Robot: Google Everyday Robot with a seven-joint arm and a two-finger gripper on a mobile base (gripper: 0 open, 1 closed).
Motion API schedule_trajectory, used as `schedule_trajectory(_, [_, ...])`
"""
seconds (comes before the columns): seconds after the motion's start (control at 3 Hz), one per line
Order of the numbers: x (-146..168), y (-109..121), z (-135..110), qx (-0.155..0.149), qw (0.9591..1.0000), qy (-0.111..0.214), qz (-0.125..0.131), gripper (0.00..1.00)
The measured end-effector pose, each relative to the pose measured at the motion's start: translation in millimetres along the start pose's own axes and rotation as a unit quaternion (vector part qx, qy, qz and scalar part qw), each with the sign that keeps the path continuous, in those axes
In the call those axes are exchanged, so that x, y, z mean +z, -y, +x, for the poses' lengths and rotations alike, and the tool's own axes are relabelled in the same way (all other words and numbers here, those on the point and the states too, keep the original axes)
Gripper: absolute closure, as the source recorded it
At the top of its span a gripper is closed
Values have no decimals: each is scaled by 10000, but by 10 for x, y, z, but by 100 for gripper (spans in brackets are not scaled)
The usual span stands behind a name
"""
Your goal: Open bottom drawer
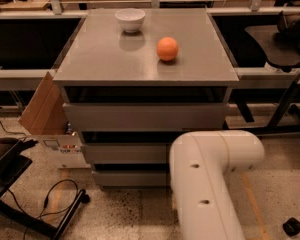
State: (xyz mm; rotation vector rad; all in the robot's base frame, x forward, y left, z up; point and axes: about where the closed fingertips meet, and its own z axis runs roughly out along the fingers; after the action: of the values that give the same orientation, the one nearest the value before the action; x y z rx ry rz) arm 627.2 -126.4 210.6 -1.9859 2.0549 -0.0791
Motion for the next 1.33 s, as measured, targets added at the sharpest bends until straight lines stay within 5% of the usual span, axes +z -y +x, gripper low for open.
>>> schedule_trajectory(0.33, [261, 132, 90, -59, 9990, -445, -11, 0])
schedule_trajectory(0.67, [363, 227, 165, 106, 9983, -561, 104, 0])
schedule_trajectory(1.33, [533, 182, 236, 475, 9972, -560, 168, 41])
